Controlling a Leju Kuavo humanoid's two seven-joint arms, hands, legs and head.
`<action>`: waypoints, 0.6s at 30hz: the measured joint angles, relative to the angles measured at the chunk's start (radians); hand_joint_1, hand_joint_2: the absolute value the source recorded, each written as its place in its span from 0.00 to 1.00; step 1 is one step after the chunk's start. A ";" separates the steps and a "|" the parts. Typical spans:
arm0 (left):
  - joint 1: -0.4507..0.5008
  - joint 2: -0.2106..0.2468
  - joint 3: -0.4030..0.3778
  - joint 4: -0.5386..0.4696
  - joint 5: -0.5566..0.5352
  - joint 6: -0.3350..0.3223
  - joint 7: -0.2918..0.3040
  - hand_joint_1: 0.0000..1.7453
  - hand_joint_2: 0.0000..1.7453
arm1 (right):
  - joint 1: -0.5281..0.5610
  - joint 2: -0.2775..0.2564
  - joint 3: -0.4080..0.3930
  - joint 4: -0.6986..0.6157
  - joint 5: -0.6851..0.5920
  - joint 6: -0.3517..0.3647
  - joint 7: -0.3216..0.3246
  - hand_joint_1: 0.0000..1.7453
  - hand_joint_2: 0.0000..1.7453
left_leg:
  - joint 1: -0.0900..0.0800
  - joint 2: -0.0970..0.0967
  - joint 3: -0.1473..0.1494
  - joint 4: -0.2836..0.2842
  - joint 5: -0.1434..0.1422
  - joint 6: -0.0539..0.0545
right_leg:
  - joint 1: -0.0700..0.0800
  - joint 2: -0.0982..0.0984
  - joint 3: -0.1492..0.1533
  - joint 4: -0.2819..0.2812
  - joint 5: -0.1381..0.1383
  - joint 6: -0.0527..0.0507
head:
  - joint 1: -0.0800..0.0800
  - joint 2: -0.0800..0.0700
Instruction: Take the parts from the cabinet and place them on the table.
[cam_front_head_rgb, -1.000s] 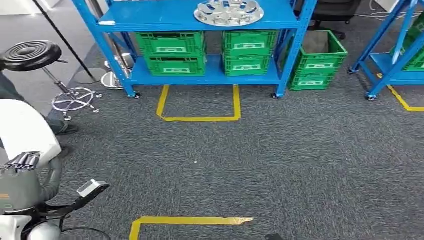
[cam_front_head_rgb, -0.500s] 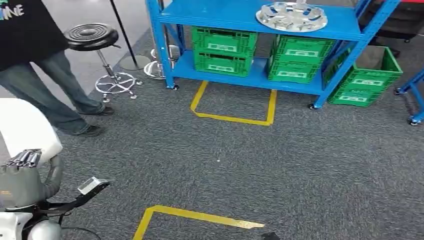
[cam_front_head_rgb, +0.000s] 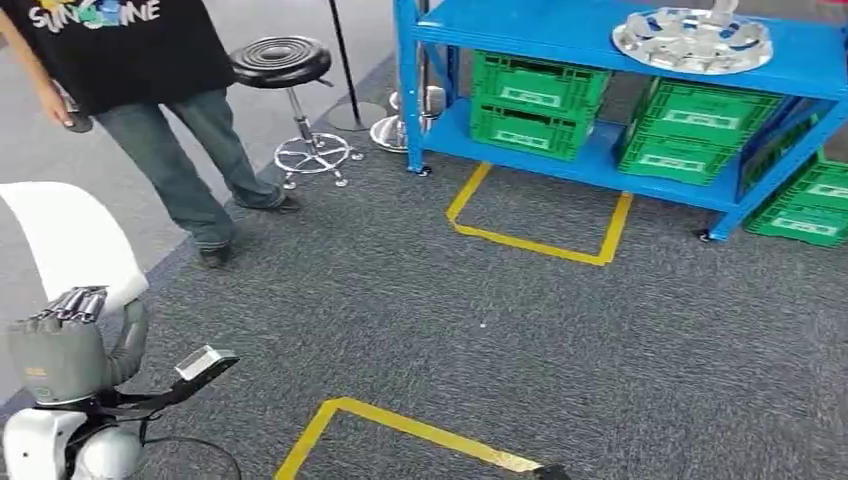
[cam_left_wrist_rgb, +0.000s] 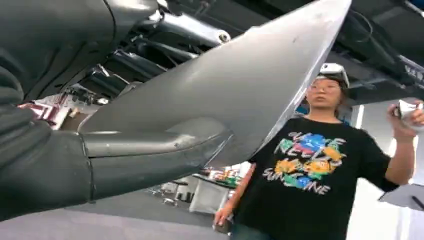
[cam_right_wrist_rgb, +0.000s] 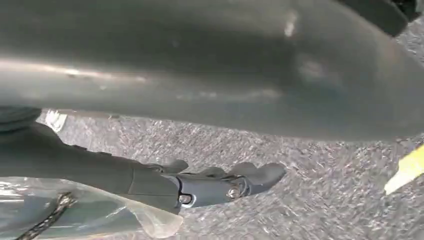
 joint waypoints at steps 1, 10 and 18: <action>0.000 0.000 -0.001 0.006 0.000 0.000 0.000 1.00 1.00 | 0.000 0.000 0.000 0.000 0.000 -0.002 0.000 0.00 0.00 | 0.003 0.002 -0.011 0.023 0.001 -0.002 | 0.000 -0.014 0.000 0.000 -0.001 0.000 | 0.000 0.000; -0.012 -0.001 -0.012 0.022 0.000 0.000 -0.001 1.00 1.00 | -0.005 0.006 0.000 0.000 0.001 -0.003 0.000 0.00 0.00 | -0.014 0.053 0.148 -0.305 0.136 0.033 | 0.010 -0.121 0.022 -0.004 -0.018 0.031 | -0.002 0.000; -0.034 -0.020 -0.046 0.044 -0.017 0.000 -0.003 1.00 1.00 | 0.004 -0.007 0.000 0.000 0.063 0.032 0.030 0.00 0.00 | -0.010 -0.054 0.152 -0.312 0.145 0.055 | 0.005 0.024 -0.137 0.260 -0.090 0.035 | 0.004 0.000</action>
